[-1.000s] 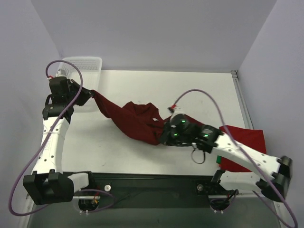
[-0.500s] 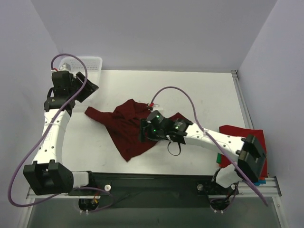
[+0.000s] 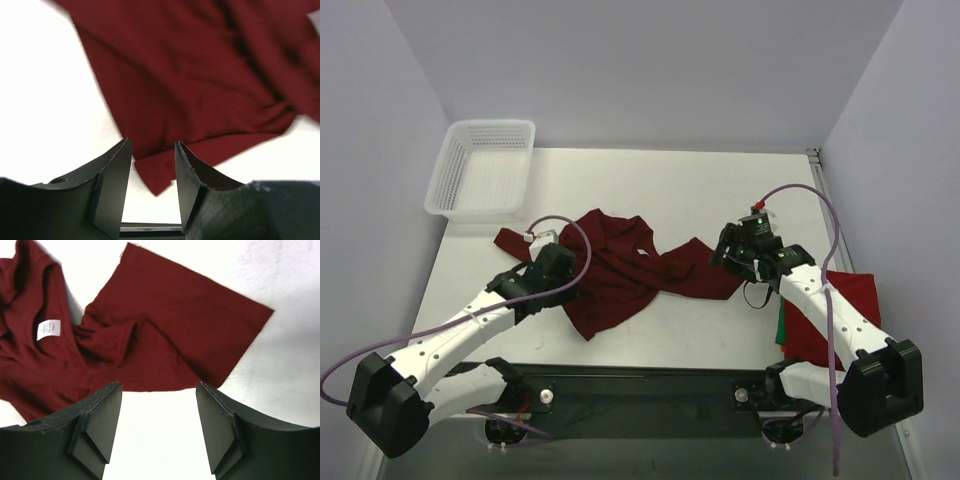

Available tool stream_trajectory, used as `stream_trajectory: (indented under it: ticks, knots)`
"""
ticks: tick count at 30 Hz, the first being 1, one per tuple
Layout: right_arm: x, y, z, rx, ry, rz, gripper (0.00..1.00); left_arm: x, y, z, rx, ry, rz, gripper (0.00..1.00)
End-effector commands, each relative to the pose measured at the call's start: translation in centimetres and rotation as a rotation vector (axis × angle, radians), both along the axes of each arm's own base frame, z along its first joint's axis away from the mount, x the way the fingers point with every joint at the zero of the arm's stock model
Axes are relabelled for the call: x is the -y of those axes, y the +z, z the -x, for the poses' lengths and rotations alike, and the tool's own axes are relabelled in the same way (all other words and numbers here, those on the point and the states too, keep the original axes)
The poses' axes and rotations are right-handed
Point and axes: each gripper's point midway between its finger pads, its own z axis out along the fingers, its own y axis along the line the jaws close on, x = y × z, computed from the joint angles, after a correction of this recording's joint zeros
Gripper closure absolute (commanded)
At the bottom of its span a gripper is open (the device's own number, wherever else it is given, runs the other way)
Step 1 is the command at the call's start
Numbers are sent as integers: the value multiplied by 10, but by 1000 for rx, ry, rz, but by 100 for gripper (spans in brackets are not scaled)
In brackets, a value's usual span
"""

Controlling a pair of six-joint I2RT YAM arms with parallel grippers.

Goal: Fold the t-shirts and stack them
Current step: Flatten out the tshirt

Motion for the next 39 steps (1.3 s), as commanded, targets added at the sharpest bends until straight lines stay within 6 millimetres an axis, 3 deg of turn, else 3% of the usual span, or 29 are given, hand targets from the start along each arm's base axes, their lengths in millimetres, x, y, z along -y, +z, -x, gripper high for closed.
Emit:
stream_trajectory:
  ticks: [1, 5, 11, 18, 24, 32, 35, 37, 39]
  knots:
    - [4, -10, 5, -43, 40, 17, 39, -11, -22, 5, -10, 97, -74, 50]
    - [8, -22, 7, -79, 40, 33, 39, 4, -47, 16, -58, 24, -60, 50]
    - [11, -35, 5, -100, 29, 29, 40, 32, -54, 8, -22, -101, 15, 46]
    - [18, -44, 5, -114, 13, 19, 40, 44, -71, 16, -79, -176, 33, 47]
    - [21, -51, 5, -127, 7, 16, 40, 41, -81, 28, -96, -194, 50, 46]
    - [29, -68, 0, -175, -31, 21, 40, 43, -82, 39, -109, -223, 91, 69]
    - [33, -75, -1, -196, -45, 16, 40, 47, -78, 41, -99, -237, 121, 68]
    - [36, -79, -2, -205, -55, 12, 40, 47, -74, 41, -90, -243, 131, 56]
    - [37, -83, -1, -213, -58, 6, 40, 48, -72, 42, -84, -253, 137, 52]
